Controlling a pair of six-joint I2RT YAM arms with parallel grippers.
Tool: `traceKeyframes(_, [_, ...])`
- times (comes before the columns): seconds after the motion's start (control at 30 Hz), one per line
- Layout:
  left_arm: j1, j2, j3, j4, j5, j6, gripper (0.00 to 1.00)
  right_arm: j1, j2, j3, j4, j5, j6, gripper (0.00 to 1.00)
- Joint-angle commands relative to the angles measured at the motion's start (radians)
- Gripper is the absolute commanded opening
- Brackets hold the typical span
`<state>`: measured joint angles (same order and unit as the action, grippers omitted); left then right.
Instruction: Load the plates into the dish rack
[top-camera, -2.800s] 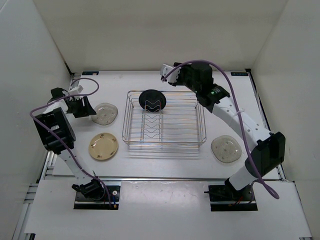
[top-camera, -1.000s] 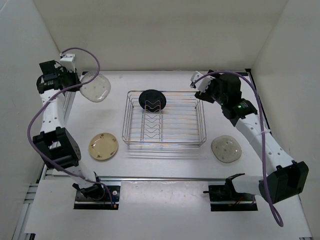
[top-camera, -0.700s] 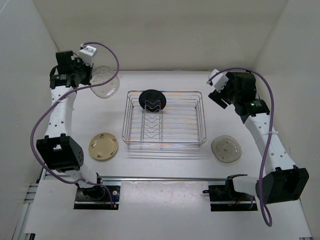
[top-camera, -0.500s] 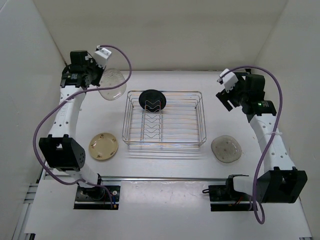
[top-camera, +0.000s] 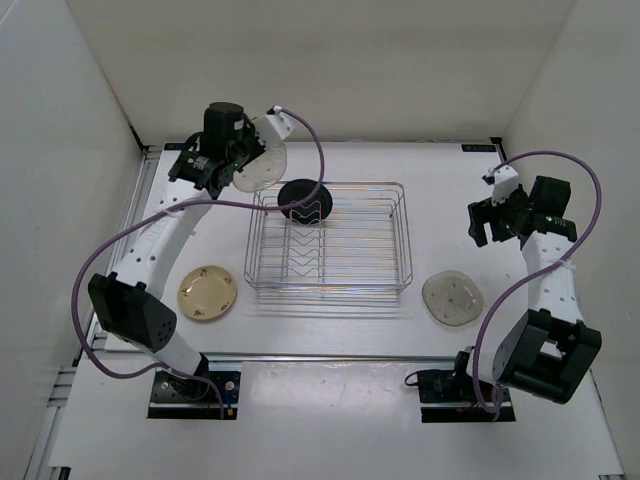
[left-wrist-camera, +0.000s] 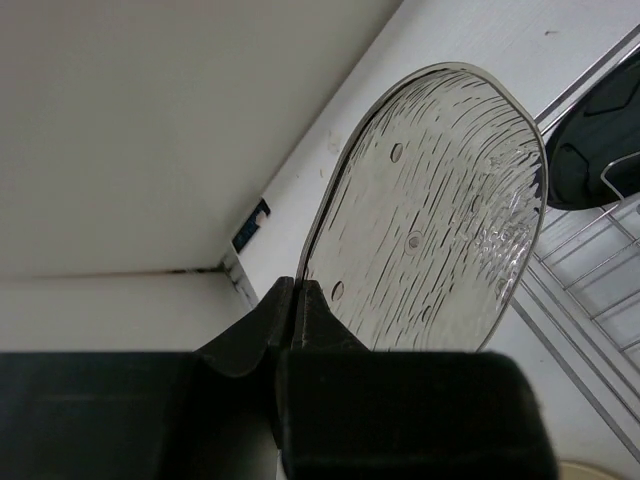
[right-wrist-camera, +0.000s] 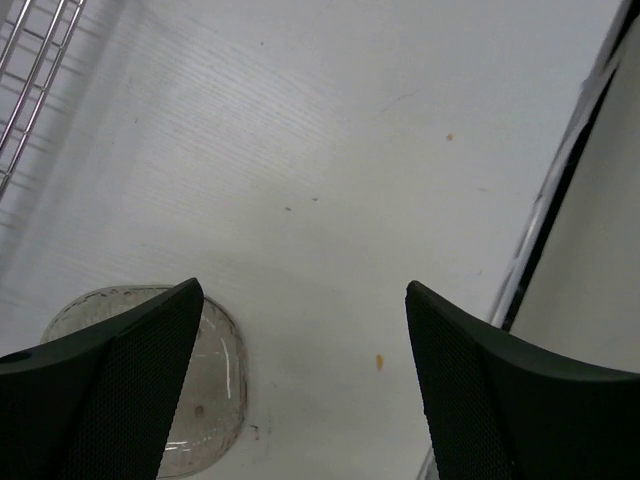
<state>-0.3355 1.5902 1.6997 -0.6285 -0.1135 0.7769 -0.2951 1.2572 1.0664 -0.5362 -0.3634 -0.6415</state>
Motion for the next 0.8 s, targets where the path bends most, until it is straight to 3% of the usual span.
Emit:
traceKeyframes(0.0, [-0.077, -0.091, -0.015, 0.087, -0.094, 0.139, 0.1, -0.051, 0.036, -0.011, -0.025, -0.136, 0.037, 0.86])
traceKeyframes(0.37, [-0.258, -0.148, -0.19, 0.246, -0.192, 0.456, 0.1, -0.108, 0.103, -0.002, -0.025, -0.219, 0.077, 0.89])
traceKeyframes(0.47, [-0.284, -0.157, -0.279, 0.272, -0.192, 0.495, 0.1, -0.127, 0.125, -0.002, -0.025, -0.247, 0.086, 0.9])
traceKeyframes(0.77, [-0.361, -0.148, -0.333, 0.325, -0.183, 0.576, 0.1, -0.168, 0.145, -0.022, 0.005, -0.292, 0.086, 0.91])
